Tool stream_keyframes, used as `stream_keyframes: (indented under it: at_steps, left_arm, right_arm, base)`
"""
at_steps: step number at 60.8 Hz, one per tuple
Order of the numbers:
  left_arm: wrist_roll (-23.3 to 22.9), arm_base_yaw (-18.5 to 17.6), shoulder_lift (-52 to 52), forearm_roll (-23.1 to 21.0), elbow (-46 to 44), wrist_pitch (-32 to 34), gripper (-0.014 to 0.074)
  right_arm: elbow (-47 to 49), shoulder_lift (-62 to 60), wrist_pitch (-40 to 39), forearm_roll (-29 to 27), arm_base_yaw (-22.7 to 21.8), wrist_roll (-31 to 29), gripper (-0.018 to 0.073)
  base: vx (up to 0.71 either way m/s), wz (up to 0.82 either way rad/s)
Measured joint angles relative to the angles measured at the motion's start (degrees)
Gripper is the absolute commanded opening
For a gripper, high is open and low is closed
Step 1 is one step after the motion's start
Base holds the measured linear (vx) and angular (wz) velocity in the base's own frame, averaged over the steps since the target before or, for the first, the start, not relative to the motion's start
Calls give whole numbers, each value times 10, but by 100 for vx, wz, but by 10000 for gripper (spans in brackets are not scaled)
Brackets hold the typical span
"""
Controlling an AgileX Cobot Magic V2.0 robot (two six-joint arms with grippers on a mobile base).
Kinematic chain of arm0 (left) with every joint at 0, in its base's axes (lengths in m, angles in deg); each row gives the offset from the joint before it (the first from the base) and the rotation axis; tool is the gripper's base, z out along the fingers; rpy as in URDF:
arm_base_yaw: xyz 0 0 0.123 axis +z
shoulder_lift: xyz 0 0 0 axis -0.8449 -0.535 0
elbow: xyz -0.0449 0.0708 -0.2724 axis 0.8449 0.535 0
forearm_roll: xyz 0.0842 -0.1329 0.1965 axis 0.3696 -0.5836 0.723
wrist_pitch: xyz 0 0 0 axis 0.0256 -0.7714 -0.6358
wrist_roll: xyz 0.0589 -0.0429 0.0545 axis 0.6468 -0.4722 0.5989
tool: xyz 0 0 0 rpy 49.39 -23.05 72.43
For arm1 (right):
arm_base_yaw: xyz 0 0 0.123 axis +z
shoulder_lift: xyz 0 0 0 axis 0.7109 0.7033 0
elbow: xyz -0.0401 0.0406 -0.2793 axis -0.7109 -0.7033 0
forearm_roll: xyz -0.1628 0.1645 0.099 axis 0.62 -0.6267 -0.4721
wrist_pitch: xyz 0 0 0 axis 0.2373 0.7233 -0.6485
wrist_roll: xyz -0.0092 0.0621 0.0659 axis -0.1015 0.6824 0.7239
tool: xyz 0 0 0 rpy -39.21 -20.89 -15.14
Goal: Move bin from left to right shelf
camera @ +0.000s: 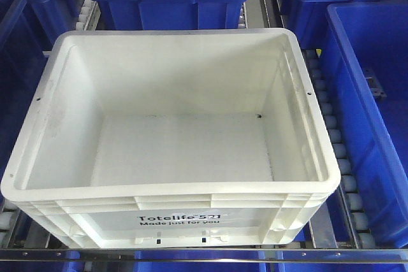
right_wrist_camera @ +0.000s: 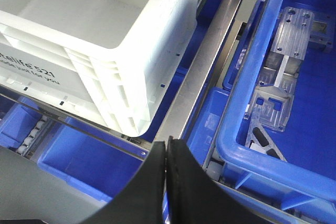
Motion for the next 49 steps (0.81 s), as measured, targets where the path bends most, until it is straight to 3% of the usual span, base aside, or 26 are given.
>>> stream_keyframes:
  at_steps: [18, 49]
  left_arm:
    - [-48, 0, 0, 5, 0, 26, 52]
    - [-50, 0, 0, 22, 0, 19, 55]
  right_arm:
    - [0, 0, 17, 2, 0, 0, -8]
    - [0, 0, 20, 2, 0, 0, -8]
  base:
    - [0, 0]
    - [0, 0]
